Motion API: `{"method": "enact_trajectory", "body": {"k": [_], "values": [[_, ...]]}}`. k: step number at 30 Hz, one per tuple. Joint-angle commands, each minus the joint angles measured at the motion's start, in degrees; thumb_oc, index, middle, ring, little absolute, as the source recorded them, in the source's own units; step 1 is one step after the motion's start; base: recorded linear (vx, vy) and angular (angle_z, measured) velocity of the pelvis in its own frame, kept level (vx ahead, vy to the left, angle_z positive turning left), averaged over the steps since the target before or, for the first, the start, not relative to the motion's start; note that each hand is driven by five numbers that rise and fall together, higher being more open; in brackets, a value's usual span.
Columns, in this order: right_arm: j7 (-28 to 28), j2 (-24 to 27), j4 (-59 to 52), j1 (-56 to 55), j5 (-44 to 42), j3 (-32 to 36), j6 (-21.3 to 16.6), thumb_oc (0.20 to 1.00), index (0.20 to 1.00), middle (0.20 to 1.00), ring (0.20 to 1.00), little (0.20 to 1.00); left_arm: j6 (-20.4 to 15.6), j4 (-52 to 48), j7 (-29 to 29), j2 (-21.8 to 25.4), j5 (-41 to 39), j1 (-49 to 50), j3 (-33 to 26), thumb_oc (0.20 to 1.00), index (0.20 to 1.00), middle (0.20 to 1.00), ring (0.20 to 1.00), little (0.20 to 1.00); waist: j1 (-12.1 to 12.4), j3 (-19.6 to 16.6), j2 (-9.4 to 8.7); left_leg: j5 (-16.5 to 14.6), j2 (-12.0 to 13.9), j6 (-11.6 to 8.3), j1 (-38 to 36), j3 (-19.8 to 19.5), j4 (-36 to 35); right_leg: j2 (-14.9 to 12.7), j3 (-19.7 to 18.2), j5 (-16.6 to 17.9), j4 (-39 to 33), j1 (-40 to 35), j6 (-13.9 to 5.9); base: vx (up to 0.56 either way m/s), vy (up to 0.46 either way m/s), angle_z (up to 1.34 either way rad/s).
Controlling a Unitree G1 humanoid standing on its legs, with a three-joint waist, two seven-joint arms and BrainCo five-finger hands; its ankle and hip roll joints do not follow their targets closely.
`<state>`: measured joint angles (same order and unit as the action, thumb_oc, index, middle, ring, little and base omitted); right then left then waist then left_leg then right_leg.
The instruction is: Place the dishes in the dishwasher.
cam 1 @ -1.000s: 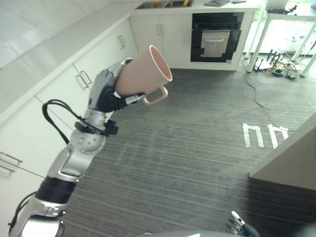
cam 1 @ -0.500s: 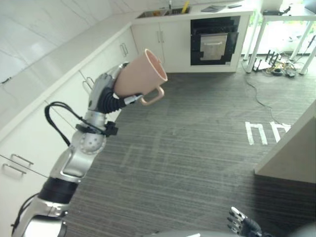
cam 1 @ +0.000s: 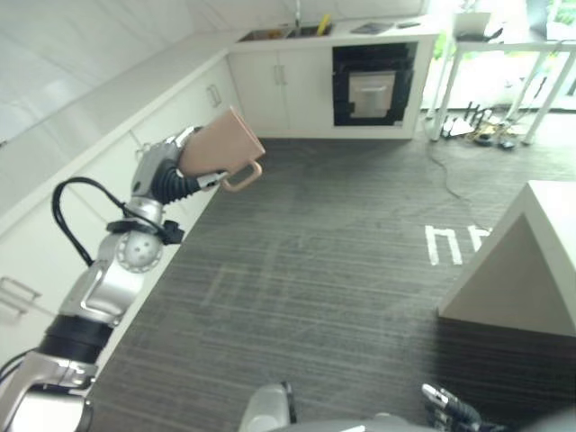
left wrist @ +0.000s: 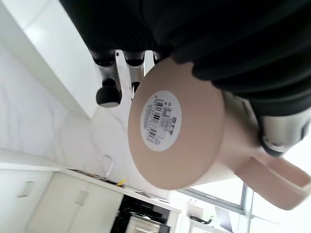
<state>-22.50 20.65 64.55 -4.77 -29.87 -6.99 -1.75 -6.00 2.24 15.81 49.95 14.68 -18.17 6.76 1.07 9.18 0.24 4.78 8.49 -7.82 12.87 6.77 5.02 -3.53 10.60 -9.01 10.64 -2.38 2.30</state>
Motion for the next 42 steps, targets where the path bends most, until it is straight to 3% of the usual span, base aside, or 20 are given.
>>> {"method": "enact_trajectory", "body": {"k": [1, 4, 8, 10, 11, 13, 15, 18, 21, 23, 25, 30, 32, 33, 34, 35, 36, 37, 38, 42], "values": [[0.26, 0.85, -3.54, 1.63, -2.9, 0.64, -0.69, 1.0, 1.0, 1.0, 1.0, 1.0, -1.06, -4.09, 1.55, -0.95, 1.05, -1.17, -4.01, 0.2, 0.2, 0.2, 0.2, 0.2, 0.05, 2.05, 0.82, 6.99, 4.37, -0.12, 0.35, 4.34, 3.24, 0.63, 0.37, 0.52, -6.68, -9.08, -5.55, 0.35, 0.313, -0.13], [1.34, 0.91, -4.59, 1.16, 1.25, 0.77, -2.2, 1.0, 1.0, 1.0, 1.0, 1.0, -1.88, -4.26, 1.03, -2.11, 2.31, -0.58, -4.68, 0.2, 0.2, 0.2, 0.2, 0.2, -0.24, 1.43, 1.74, 5.17, 4.43, 0.23, -1.27, 5.7, 2.71, 0.46, 1.68, -2.31, -2.2, -8.57, -5.75, 0.32, 0.293, 0.09], [2.64, 0.21, -7.17, -0.55, 2.4, 0.64, -3.43, 1.0, 1.0, 1.0, 1.0, 1.0, -4.21, -4.22, -0.47, -2.02, 3.95, -1.22, -4.58, 0.2, 0.2, 0.2, 0.2, 0.2, -0.23, 0.15, 1.72, 0.54, 0.56, 2.68, -4.75, 6.72, 1.6, 0.45, 2.62, -6.79, 9.42, -8.61, -7.87, 0.32, 0.233, -0.08], [4.98, -0.61, -9.54, -1.32, 2.73, 0.89, -4.07, 1.0, 1.0, 1.0, 1.0, 1.0, -5.05, -3.81, -1.03, -1.07, 3.73, -2.82, -3.02, 0.2, 0.2, 0.2, 0.2, 0.2, -0.46, -0.63, 1.39, -1.61, -1.97, 4.68, -6.12, 7.75, 0.81, 0.66, 2.29, -2.25, 19.28, -6.28, -11.25, 0.32, 0.249, 0.02], [7.45, -1.2, -11.55, -1.57, 6.11, 0.54, -5.09, 1.0, 1.0, 1.0, 1.0, 1.0, -3.84, -3.61, -2.89, 0.27, 2.38, -4.32, -1.66, 0.2, 0.2, 0.2, 0.2, 0.2, -0.38, -1.07, 0.74, -3.45, -4.05, 6.46, -6.56, 8.17, 0.78, 0.44, 1.64, 4.8, 26.52, -3.99, -15.06, 0.21, 0.172, 0.4], [8.66, -1.63, -12.14, -1.1, 7.53, -0.46, -6.46, 1.0, 1.0, 1.0, 1.0, 1.0, -3.1, -3.03, -3.64, 1.98, 0.44, -5.69, -0.15, 0.2, 0.2, 0.2, 0.2, 0.2, -0.23, -1.41, 1.06, -4.81, -4.96, 7.72, -7.81, 8.13, 0.19, -0.93, 1.51, 9.0, 31.76, 0.65, -17.04, 0.18, 0.112, 0.4], [9.99, -1.63, -13.01, -0.08, 7.74, -1.61, -7.28, 1.0, 1.0, 1.0, 1.0, 1.0, -4.47, -1.93, -2.84, 3.82, -1.11, -7.18, 1.48, 0.2, 0.2, 0.2, 0.2, 0.2, -1.57, -0.76, 1.24, -6.4, -6.98, 7.99, -10.71, 7.34, -0.78, -0.54, 1.55, 8.66, 28.02, 5.52, -16.77, 0.25, 0.01, 0.04], [11.66, -0.34, -14.38, 0.06, 7.04, -2.22, -7.83, 1.0, 1.0, 1.0, 1.0, 1.0, -4.88, -1.79, -2.63, 3.54, -1.03, -8.65, 2.16, 0.2, 0.2, 0.2, 0.2, 0.2, -3.37, 0.82, 1.08, -8.17, -8.2, 6.64, -14.97, 4.94, -2.09, -3.99, 3.54, 7.11, 8.47, 6.91, -13.12, 0.26, -0.131, 0.13], [10.49, -0.53, -12.6, 0.66, 7.56, -1.31, -9.28, 1.0, 1.0, 1.0, 1.0, 1.0, -6.01, -1.82, -2.48, 4.04, -1.08, -8.64, 1.84, 0.2, 0.2, 0.2, 0.2, 0.2, -5.15, 2.21, 0.0, -13.32, -9.21, 7.43, -19.44, 4.49, -2.28, -9.04, 1.39, 15.07, -3.27, 10.05, -15.54, 0.36, -0.24, 0.21], [9.98, -1.43, -12.12, 0.8, 8.21, -0.28, -9.0, 1.0, 1.0, 1.0, 1.0, 1.0, -7.86, -1.7, -2.87, 4.85, -1.21, -8.02, 1.63, 0.2, 0.2, 0.2, 0.2, 0.2, -5.01, 2.42, -0.34, -15.61, -9.44, 7.92, -21.84, 4.58, -2.13, -11.72, 1.96, 18.72, -4.87, 12.31, -16.94, 0.44, -0.271, 0.16], [9.8, -1.69, -12.37, 0.75, 7.86, -0.27, -8.51, 1.0, 1.0, 1.0, 1.0, 1.0, -9.03, -1.62, -3.29, 4.77, -0.73, -7.26, 1.06, 0.2, 0.2, 0.2, 0.2, 0.2, -4.48, 2.21, -0.48, -16.53, -9.51, 8.17, -22.36, 5.31, -1.35, -11.85, 4.09, 17.99, -4.63, 11.39, -16.84, 0.4, -0.276, 0.1], [9.9, -1.29, -11.53, 1.09, 7.41, -0.96, -7.63, 1.0, 1.0, 1.0, 1.0, 1.0, -7.76, -3.83, -3.28, 4.19, -2.38, -6.67, 1.12, 0.2, 0.2, 0.2, 0.2, 0.2, -5.27, -0.32, -0.98, -21.1, -10.81, 8.61, -22.79, 5.64, 6.13, -7.76, 5.56, 14.04, -3.7, 9.62, -14.08, 0.44, -0.302, -0.06], [9.1, 0.29, -11.19, 1.36, 9.61, -1.32, -7.83, 1.0, 1.0, 1.0, 1.0, 1.0, -6.67, -4.98, -2.79, 3.79, -3.24, -5.73, 0.01, 0.2, 0.2, 0.2, 0.2, 0.2, -5.28, -1.23, -0.59, -18.21, -9.98, 5.9, -21.7, 5.81, 17.68, -4.56, 6.73, 11.28, -4.0, 7.55, -10.72, 0.39, -0.291, -0.34], [8.68, 1.05, -10.96, 1.39, 9.87, -1.41, -8.01, 1.0, 1.0, 1.0, 1.0, 1.0, -6.6, -5.4, -2.66, 3.81, -3.83, -5.43, -0.55, 0.2, 0.2, 0.2, 0.2, 0.2, -4.89, -1.33, -0.71, -14.05, -9.39, 4.11, -18.78, 5.41, 25.37, -3.49, 7.25, 10.09, -4.72, 5.98, -9.13, 0.17, -0.164, -0.36], [8.68, 1.05, -10.96, 1.39, 9.87, -1.41, -8.01, 1.0, 1.0, 1.0, 1.0, 1.0, -6.6, -5.4, -2.66, 3.81, -3.83, -5.43, -0.55, 0.2, 0.2, 0.2, 0.2, 0.2, -4.89, -1.33, -0.71, -14.05, -9.39, 4.11, -18.78, 5.41, 25.37, -3.49, 7.25, 10.09, -4.72, 5.98, -9.13, 0.27, -0.299, -0.56], [8.12, 2.51, -10.16, 1.21, 10.51, -1.39, -8.9, 1.0, 1.0, 1.0, 1.0, 1.0, -7.26, -5.82, -2.69, 3.92, -5.41, -4.9, -1.98, 0.2, 0.2, 0.2, 0.2, 0.2, -4.25, -0.99, -1.33, -8.97, -8.35, 2.17, -10.46, 5.1, 40.34, -2.33, 8.41, 7.32, -5.15, 3.48, -5.86, 0.25, -0.287, -0.59], [7.94, 2.88, -9.86, 0.94, 10.66, -0.98, -9.13, 1.0, 1.0, 1.0, 1.0, 1.0, -7.43, -5.71, -2.98, 3.89, -5.81, -5.12, -2.43, 0.2, 0.2, 0.2, 0.2, 0.2, -4.26, -0.82, -2.03, -7.53, -6.46, 1.94, -7.88, 5.66, 44.72, -2.72, 9.11, 6.79, -5.19, 2.72, -5.03, 0.34, -0.338, -0.38], [7.78, 3.37, -9.32, 0.65, 9.85, -0.79, -9.4, 1.0, 1.0, 1.0, 1.0, 1.0, -7.61, -5.45, -3.48, 3.6, -5.94, -5.38, -2.84, 0.2, 0.2, 0.2, 0.2, 0.2, -3.79, -0.06, -1.32, -7.2, -4.58, 2.22, -4.17, 5.16, 44.79, -1.23, 9.17, 5.79, -5.18, 1.11, -4.11, 0.29, -0.135, -0.03], [6.96, 3.52, -7.87, 0.98, 9.28, -0.6, -10.04, 1.0, 1.0, 1.0, 1.0, 1.0, -7.41, -5.32, -3.4, 3.81, -6.15, -5.23, -3.07, 0.2, 0.2, 0.2, 0.2, 0.2, -3.04, 0.53, -0.87, -7.78, -5.71, 3.16, -2.88, 4.96, 40.31, -0.06, 7.86, 5.31, -5.63, -0.45, -3.92, 0.35, -0.043, 0.08], [6.23, 2.27, -5.33, 3.09, 12.52, -1.9, -9.78, 1.0, 1.0, 1.0, 1.0, 1.0, -6.61, -5.78, 0.04, 3.58, -3.06, -3.68, -3.4, 0.2, 0.2, 0.2, 0.2, 0.2, -1.29, 1.28, 0.49, -3.91, -4.92, 3.28, -4.38, 4.62, 10.73, 2.41, 2.05, 4.28, -8.4, -3.7, -5.84, 0.46, 0.093, -0.88]]}}
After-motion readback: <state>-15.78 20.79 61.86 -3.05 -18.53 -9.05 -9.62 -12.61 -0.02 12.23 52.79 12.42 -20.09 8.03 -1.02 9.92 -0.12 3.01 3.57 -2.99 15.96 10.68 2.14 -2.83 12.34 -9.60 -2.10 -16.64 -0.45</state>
